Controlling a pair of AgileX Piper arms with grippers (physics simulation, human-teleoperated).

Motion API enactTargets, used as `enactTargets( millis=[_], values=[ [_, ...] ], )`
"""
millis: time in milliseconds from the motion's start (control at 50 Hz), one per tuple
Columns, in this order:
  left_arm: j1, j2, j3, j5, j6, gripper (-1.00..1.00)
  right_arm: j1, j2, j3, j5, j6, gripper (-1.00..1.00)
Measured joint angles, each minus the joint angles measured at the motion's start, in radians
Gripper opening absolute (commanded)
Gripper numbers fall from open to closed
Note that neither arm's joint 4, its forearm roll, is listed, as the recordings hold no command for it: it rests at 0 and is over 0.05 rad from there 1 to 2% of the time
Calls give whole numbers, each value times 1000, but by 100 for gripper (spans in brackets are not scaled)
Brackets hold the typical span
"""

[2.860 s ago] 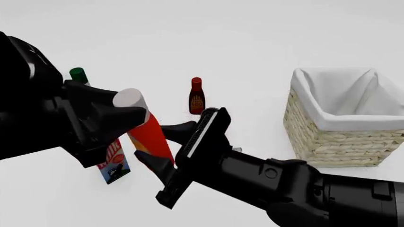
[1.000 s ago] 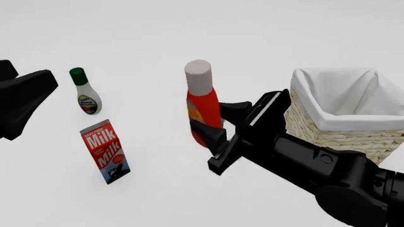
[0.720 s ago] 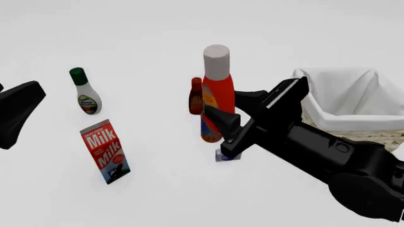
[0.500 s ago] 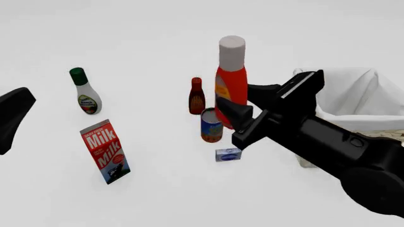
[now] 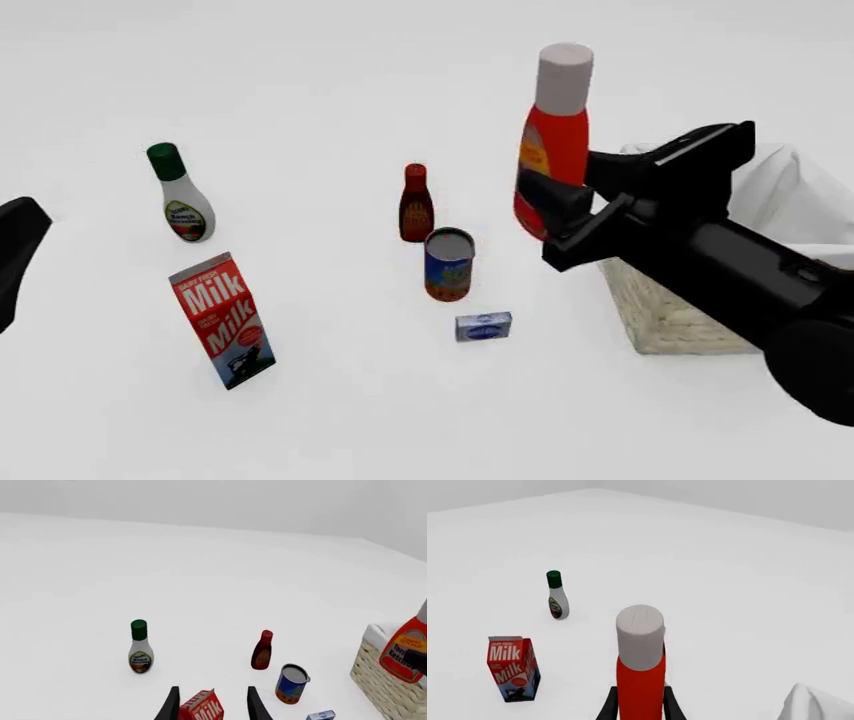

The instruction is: Pick the ketchup and place it in the basket.

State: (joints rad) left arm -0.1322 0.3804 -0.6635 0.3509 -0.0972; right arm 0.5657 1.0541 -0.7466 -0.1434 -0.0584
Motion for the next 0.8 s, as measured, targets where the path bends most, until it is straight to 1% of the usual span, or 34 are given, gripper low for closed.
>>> enactTargets(
  millis=[300,800],
  values=[
    [23,-11,18,-12,7,100,-93,-26,0,19,-3,-100],
    [32,-14,37,-24,11,100,-246,-59,-36,57,4,-100]
  ],
)
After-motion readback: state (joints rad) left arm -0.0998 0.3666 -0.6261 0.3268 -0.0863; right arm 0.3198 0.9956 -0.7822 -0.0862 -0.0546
